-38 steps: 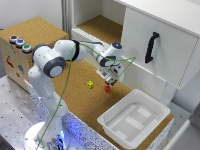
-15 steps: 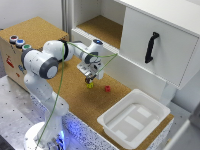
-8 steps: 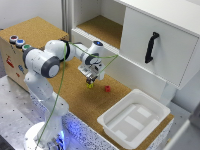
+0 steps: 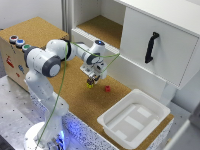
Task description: Place the purple block on top of the yellow block
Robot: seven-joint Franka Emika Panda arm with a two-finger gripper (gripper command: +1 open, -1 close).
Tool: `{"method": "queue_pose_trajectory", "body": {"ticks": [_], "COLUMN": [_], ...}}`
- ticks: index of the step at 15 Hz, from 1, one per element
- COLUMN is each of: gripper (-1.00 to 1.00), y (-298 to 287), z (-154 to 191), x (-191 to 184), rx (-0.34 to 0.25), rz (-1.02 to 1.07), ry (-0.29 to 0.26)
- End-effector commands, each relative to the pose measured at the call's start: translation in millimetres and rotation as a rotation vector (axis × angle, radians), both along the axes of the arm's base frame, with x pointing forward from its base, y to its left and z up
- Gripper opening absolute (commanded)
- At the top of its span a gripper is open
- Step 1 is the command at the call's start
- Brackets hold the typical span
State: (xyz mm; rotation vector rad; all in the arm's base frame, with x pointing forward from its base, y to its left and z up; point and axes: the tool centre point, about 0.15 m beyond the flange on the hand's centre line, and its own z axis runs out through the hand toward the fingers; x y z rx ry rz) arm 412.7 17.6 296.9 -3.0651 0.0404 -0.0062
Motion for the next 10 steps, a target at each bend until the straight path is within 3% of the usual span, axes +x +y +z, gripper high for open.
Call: {"method": "queue_pose_trajectory", "body": {"ticks": [1, 6, 10], "gripper": [1.00, 1.00, 1.00], "y": [-37, -85, -118], "z": [62, 61, 24], "x": [-32, -55, -66], "rx": [0.030, -0.032, -0.057], "rz": [0.008, 0.009, -0.039], "ry": [-0.037, -0.020, 0.015]}}
